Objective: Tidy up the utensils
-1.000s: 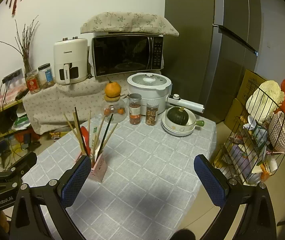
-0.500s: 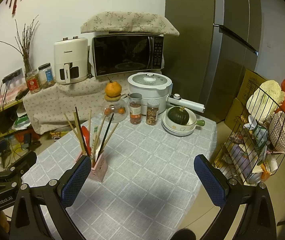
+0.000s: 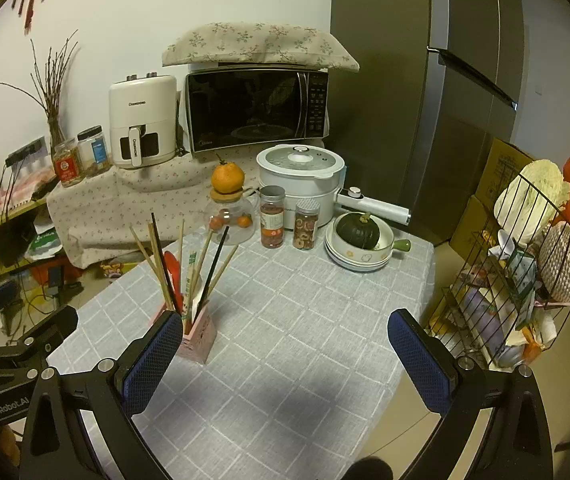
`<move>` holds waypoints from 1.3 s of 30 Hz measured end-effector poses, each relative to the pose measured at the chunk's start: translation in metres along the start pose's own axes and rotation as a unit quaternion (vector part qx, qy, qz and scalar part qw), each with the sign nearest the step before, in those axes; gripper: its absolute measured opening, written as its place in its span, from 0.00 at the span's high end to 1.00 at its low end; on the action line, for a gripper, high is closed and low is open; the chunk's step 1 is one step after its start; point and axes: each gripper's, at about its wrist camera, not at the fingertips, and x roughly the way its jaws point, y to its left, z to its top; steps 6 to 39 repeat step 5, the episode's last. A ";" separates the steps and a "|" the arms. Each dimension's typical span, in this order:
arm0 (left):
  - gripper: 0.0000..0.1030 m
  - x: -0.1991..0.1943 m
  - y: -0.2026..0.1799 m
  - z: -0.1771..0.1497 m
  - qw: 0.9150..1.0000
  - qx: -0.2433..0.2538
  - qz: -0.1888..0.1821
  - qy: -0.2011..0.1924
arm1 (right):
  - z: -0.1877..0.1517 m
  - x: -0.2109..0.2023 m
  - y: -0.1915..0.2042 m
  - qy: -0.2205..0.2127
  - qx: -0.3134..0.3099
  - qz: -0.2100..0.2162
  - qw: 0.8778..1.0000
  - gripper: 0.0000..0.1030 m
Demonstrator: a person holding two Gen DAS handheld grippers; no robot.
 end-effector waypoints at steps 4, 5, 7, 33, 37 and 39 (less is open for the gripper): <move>0.01 0.001 0.002 -0.001 1.000 -0.009 -0.015 0.007 | 0.000 0.000 0.000 0.000 0.001 0.000 1.000 0.00; 0.01 0.002 0.004 0.000 0.999 -0.019 -0.025 0.009 | 0.000 0.000 -0.001 0.000 0.001 0.001 1.000 0.00; 0.01 0.002 0.004 0.000 0.999 -0.019 -0.025 0.009 | 0.000 0.000 -0.001 0.000 0.001 0.001 1.000 0.00; 0.01 0.002 0.004 0.000 0.999 -0.019 -0.025 0.009 | 0.000 0.000 -0.001 0.000 0.001 0.001 1.000 0.00; 0.01 0.002 0.004 0.000 0.999 -0.019 -0.025 0.009 | 0.000 0.000 -0.001 0.000 0.001 0.001 1.000 0.00; 0.01 0.002 0.004 0.000 0.999 -0.019 -0.025 0.009 | 0.000 0.000 -0.001 0.000 0.001 0.001 1.000 0.00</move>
